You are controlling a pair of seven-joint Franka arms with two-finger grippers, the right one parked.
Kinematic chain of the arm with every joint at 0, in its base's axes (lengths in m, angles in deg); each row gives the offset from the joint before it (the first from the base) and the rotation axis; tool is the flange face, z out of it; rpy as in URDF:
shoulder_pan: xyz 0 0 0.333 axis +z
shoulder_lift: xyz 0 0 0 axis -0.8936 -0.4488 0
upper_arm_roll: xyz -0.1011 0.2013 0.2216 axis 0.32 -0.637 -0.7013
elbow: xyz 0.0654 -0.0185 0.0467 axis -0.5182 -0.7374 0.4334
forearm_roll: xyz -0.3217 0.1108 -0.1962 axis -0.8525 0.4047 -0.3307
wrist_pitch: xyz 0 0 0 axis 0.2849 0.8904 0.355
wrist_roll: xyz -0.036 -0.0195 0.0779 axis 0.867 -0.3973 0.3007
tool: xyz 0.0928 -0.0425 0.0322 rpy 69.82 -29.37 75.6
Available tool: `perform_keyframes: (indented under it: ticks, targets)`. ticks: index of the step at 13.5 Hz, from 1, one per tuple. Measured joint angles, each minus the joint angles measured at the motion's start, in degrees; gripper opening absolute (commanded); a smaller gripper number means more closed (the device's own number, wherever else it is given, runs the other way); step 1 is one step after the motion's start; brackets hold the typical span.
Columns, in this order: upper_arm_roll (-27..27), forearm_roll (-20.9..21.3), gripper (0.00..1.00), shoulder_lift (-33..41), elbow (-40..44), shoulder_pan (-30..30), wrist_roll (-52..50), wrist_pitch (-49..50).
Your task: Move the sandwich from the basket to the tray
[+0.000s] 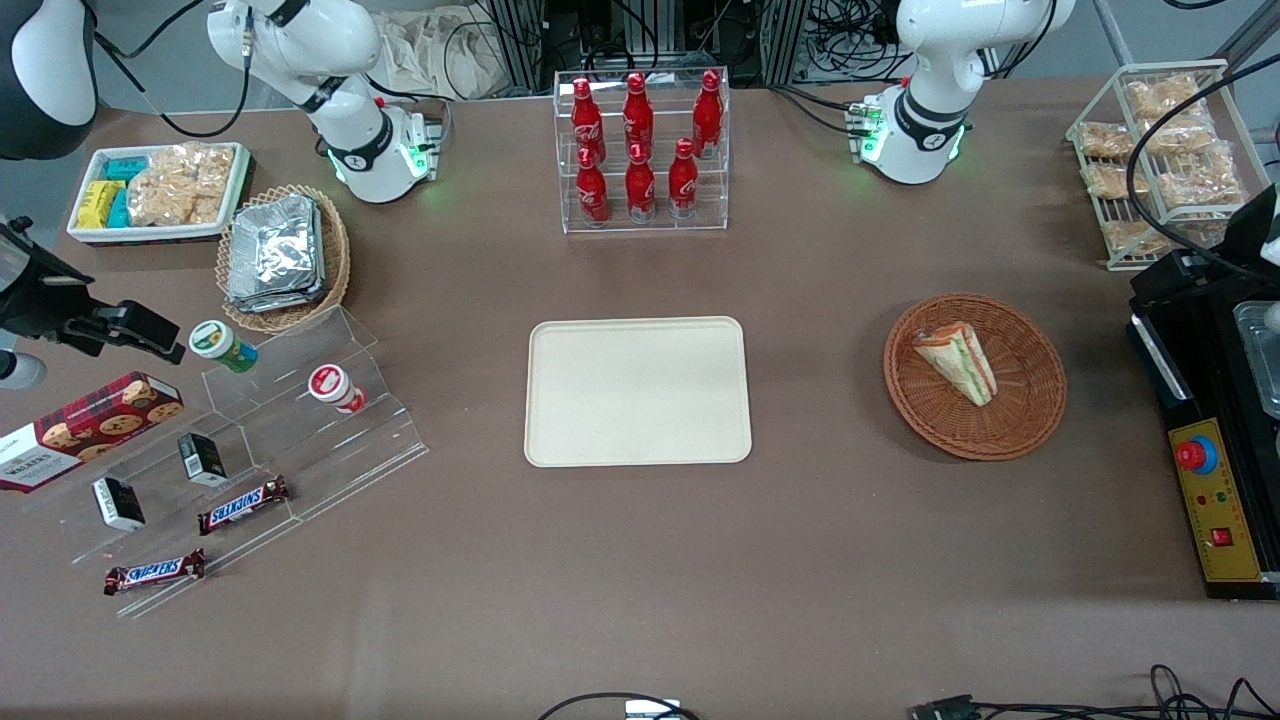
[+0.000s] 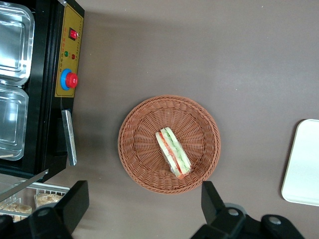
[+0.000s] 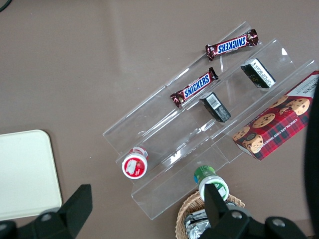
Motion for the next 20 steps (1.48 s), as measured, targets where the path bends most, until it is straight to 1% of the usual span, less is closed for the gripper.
perform_keyframes:
  ticks: [8,13,15,20]
  targets:
    - [0.1,0.0,1.0,-0.3,-0.2,0.0,-1.9,1.7]
    - [0.3,0.0,1.0,-0.1,-5.1,-0.2,-4.0,0.4]
    - [0.4,0.0,1.0,1.1,-10.3,-0.2,-5.4,-4.1]
    - [0.5,0.0,1.0,6.4,-29.9,-0.6,-7.8,-21.3]
